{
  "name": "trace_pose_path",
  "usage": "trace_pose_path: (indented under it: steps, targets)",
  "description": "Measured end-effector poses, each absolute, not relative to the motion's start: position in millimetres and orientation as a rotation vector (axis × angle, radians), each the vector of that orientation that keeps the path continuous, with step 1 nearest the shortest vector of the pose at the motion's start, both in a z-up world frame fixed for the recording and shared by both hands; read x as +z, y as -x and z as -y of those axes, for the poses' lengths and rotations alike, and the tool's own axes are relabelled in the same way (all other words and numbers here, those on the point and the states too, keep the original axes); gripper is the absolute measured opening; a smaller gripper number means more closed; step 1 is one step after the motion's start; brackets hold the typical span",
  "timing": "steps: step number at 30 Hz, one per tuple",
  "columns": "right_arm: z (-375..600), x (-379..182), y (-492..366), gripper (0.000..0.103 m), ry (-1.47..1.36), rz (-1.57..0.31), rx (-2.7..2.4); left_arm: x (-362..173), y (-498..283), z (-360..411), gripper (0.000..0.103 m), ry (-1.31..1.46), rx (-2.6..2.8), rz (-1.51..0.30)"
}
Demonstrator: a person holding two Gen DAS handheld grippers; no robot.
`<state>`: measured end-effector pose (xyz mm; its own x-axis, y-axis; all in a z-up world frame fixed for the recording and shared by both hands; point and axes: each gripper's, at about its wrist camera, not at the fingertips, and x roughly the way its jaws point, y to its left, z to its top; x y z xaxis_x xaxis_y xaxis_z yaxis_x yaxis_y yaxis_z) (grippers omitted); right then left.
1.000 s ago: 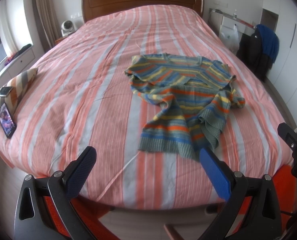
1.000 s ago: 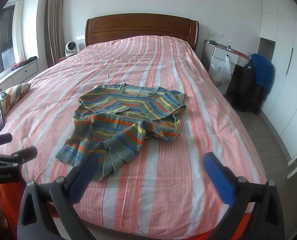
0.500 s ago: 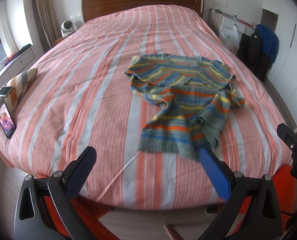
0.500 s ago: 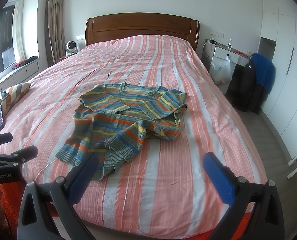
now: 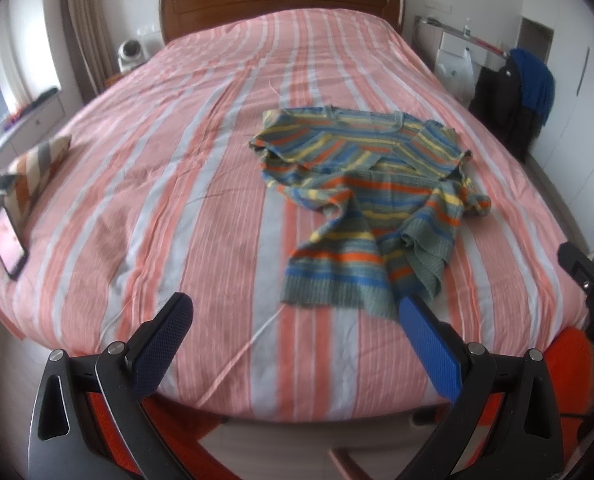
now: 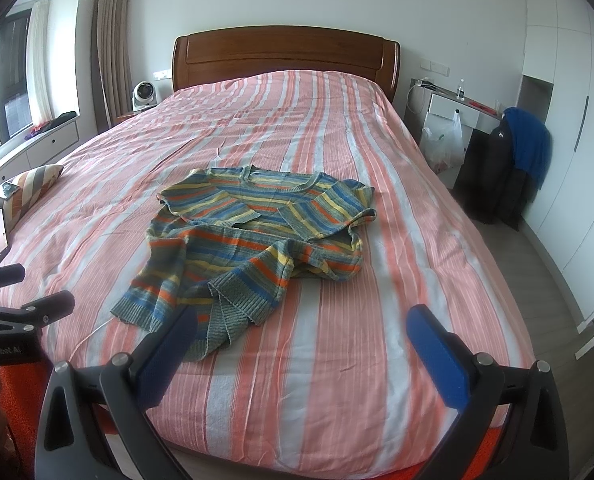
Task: Fold small clothes
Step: 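Grasp the sweater hem with both grippers and lift to spread it flat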
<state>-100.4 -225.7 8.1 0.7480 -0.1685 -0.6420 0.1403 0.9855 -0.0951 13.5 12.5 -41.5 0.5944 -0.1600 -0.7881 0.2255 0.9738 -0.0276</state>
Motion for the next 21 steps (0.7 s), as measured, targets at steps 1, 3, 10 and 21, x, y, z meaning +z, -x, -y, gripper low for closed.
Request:
trace_pose_path:
  steps: [1, 3, 10, 21]
  targets:
    - [232, 5, 100, 0.103, 0.041, -0.687, -0.147, -47, -21, -21, 0.103, -0.052, -0.223, -0.919]
    - [248, -8, 94, 0.103, 0.026, -0.687, -0.120, -72, -46, -40, 0.103, -0.006, -0.209, -0.980]
    - [305, -104, 19, 0.083, -0.302, -0.963, 0.165, -153, -110, -13, 0.096, -0.132, -0.384, -1.104]
    - [312, -111, -12, 0.006, -0.572, -0.997, 0.449, -132, -112, -20, 0.002, -0.055, -0.575, -1.075]
